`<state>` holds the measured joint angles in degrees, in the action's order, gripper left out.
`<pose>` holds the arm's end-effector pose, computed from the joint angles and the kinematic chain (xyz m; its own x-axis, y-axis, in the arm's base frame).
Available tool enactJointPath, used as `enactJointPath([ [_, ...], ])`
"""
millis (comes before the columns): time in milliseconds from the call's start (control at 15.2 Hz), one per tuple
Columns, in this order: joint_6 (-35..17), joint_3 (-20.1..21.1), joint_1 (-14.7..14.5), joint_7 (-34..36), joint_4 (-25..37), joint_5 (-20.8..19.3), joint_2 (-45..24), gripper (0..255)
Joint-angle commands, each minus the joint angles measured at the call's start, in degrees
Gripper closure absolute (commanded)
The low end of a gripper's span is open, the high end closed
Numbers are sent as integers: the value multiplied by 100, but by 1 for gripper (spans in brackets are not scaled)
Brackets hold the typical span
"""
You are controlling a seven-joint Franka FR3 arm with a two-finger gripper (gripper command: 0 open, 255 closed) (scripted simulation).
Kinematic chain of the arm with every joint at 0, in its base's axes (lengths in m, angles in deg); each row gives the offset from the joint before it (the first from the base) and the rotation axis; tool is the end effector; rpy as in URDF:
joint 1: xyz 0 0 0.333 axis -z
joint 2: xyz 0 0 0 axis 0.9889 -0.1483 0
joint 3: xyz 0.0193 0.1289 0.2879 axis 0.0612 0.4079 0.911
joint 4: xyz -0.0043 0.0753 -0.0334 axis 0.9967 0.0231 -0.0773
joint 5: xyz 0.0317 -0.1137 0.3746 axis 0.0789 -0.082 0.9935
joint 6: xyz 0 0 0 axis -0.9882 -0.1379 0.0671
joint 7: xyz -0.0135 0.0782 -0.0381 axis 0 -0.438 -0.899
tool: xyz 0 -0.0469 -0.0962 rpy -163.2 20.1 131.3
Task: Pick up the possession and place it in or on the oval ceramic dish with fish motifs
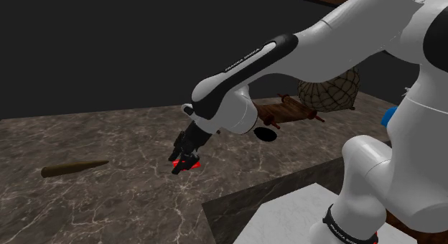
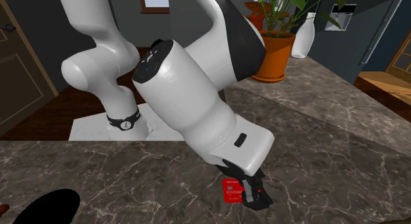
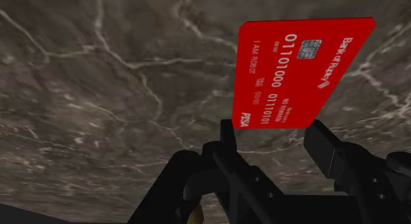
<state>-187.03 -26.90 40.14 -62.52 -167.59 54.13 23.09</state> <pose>0.4649 0.1833 0.3154 0.3639 0.7458 0.5580 0.8987 -0.4385 -0.0001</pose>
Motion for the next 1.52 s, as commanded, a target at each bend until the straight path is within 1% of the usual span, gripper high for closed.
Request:
enactJointPath([
  [0, 2, -10, 9, -15, -34, 2, -30, 255],
  [132, -10, -4, 7, -86, -28, 80, -67, 255],
  [198, -16, 6, -6, -2, -31, 17, -38, 255],
  [858, 293, -14, 92, 1244, -64, -1321, 634, 255],
  [1452, 737, 78, 285, 2138, 77, -2249, 1124, 255],
])
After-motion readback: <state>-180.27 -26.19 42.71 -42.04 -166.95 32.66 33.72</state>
